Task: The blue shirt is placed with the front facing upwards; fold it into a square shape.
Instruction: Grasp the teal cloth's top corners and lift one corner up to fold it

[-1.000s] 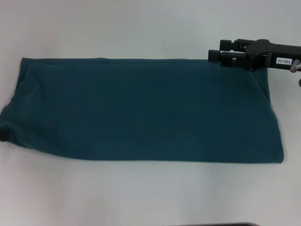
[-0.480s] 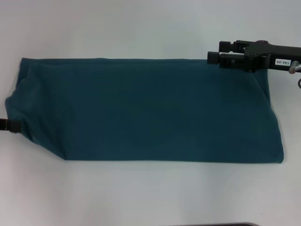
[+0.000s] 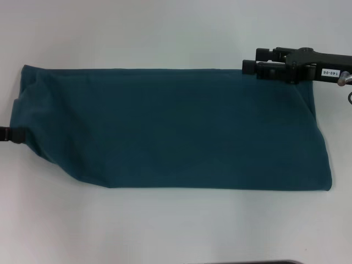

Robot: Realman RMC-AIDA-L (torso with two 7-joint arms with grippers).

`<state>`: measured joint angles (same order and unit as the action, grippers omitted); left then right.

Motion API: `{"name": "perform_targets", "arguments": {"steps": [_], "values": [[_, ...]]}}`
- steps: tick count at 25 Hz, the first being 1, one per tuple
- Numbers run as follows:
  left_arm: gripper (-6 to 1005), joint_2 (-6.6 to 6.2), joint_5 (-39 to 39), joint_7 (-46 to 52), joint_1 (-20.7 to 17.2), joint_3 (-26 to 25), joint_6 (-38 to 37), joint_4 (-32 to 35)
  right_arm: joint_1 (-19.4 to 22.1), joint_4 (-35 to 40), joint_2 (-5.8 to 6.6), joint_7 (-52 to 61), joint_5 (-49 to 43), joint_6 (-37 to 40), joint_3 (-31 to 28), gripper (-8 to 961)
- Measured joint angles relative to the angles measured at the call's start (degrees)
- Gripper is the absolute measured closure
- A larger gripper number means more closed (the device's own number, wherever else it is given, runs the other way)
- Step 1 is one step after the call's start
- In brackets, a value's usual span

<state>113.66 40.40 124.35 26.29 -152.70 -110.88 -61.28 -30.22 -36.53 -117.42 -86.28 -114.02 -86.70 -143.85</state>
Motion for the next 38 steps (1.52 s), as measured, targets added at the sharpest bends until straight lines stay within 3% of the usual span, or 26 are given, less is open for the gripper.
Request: {"name": "perform_targets", "arguments": {"steps": [38], "values": [[972,0.75,10.63,0.32,1.49,0.92,-5.30,-5.98,-1.21,2.03,-0.53,-0.22,-0.32,1.27,-0.02,174]]}}
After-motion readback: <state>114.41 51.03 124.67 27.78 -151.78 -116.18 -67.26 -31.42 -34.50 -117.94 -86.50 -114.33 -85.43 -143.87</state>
